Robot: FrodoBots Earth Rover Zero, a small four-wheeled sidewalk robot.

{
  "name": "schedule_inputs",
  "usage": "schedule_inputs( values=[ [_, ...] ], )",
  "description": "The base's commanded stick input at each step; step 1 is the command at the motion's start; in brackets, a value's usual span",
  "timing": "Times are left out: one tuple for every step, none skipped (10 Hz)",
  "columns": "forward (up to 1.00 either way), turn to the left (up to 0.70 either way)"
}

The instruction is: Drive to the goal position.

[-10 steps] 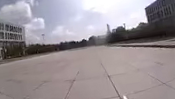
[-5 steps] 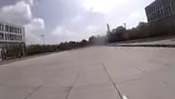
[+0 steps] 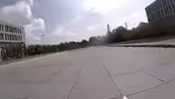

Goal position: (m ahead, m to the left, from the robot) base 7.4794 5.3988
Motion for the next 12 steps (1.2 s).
schedule_inputs(
  values=[
    [0.7, 0.39],
    [0.7, 0.39],
    [0.7, 0.39],
    [0.7, 0.34],
    [0.7, 0.15],
    [0.7, 0.04],
    [0.7, 0.04],
    [0.7, 0.04],
    [0.7, 0.04],
    [0.7, 0.24],
    [0.7, 0.39],
    [0.7, 0.39]
  ],
)
